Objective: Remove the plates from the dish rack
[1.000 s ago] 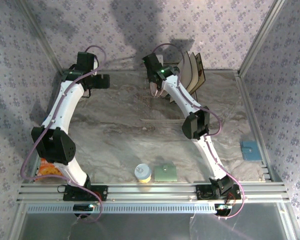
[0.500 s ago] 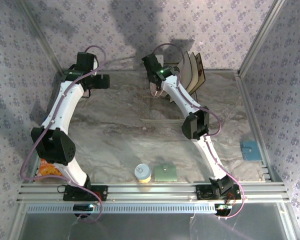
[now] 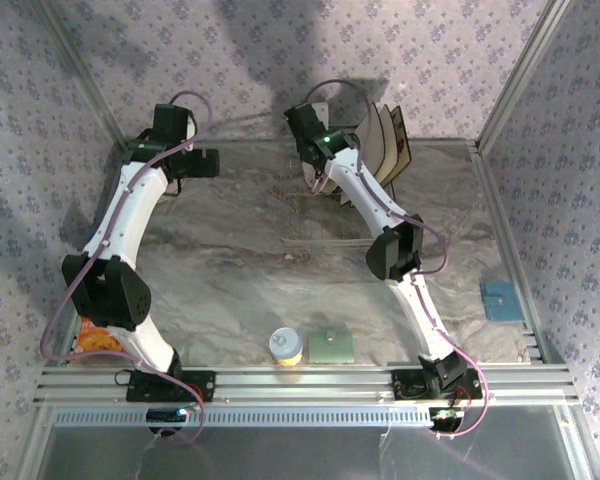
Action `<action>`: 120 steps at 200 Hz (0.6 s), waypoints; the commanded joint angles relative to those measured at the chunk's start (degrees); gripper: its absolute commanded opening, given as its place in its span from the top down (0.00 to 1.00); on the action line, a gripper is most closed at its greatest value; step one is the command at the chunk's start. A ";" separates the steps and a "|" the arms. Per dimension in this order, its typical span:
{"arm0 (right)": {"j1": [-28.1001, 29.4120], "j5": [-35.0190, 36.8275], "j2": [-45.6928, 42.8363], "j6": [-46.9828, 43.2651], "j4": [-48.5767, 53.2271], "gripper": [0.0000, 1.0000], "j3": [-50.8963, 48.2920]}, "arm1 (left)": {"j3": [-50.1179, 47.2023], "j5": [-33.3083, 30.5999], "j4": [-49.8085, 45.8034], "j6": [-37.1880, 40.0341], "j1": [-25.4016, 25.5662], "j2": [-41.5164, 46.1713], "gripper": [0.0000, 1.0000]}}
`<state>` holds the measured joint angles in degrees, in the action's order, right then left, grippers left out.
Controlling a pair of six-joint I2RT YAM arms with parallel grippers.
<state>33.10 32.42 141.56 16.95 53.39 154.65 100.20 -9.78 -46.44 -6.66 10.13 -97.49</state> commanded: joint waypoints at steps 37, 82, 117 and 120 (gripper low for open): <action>1.58 2.00 -8.55 -3.91 -0.14 1.00 4.32 | 0.52 0.73 0.12 -0.03 0.00 2.14 0.01; 1.96 2.74 -12.32 -4.78 0.79 1.00 3.15 | 1.24 0.84 -0.15 -0.11 0.03 1.62 0.01; 2.05 1.50 -12.95 -4.11 1.17 1.00 2.61 | 1.83 0.75 -0.40 -0.11 0.37 1.52 0.01; 2.01 0.91 -13.01 -3.73 1.63 1.00 2.65 | 1.88 0.71 -0.41 -0.09 0.36 1.52 0.01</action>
<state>35.14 33.65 131.28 12.99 54.72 156.38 100.22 -9.76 -46.48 -6.66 10.15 -97.49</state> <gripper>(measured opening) 0.113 0.988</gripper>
